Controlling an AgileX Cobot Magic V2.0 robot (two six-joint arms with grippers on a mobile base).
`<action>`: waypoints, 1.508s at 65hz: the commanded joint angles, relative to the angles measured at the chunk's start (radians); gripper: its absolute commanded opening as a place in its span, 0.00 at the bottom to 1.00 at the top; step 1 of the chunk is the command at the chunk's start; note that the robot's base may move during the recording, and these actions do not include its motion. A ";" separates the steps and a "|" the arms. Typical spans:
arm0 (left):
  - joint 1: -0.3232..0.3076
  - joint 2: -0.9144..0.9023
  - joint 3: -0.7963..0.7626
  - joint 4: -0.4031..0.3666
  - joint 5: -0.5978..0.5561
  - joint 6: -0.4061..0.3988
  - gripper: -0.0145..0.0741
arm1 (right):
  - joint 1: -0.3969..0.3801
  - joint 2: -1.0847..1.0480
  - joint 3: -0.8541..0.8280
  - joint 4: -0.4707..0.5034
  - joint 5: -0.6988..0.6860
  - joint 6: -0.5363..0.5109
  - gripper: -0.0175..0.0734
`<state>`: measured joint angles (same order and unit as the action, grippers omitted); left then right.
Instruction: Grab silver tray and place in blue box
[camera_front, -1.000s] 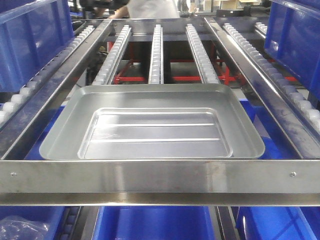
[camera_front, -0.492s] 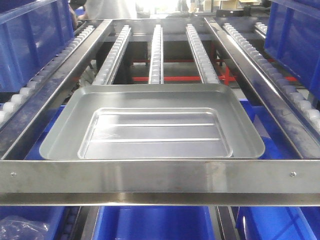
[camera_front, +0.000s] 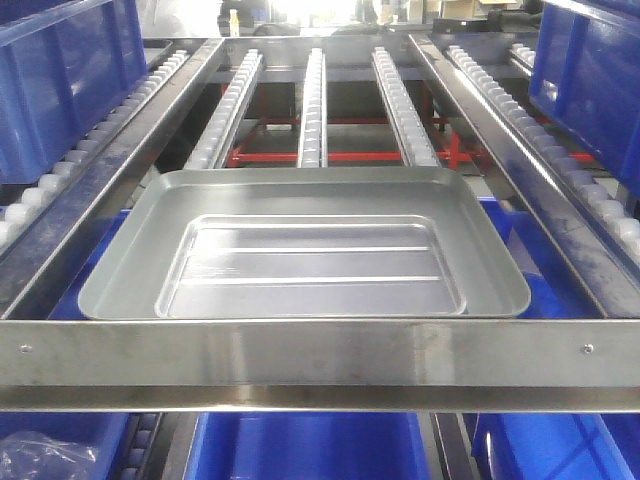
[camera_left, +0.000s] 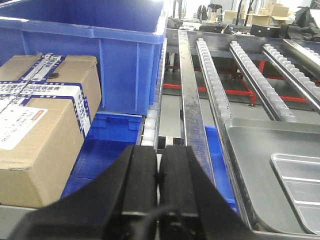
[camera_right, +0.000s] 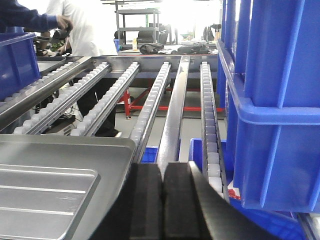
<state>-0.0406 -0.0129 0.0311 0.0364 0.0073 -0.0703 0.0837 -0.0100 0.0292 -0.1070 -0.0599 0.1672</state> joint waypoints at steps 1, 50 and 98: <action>0.000 -0.012 0.007 -0.009 -0.090 0.000 0.15 | 0.000 -0.020 -0.040 -0.006 -0.071 0.023 0.25; 0.000 0.788 -0.566 -0.055 0.590 0.000 0.15 | 0.000 0.983 -0.621 0.033 0.583 0.092 0.25; -0.008 1.188 -0.654 -0.390 0.528 0.000 0.16 | 0.008 1.329 -0.807 0.050 0.629 0.095 0.26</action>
<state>-0.0406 1.1901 -0.5568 -0.3240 0.5454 -0.0703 0.0856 1.3413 -0.7154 -0.0556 0.5486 0.2595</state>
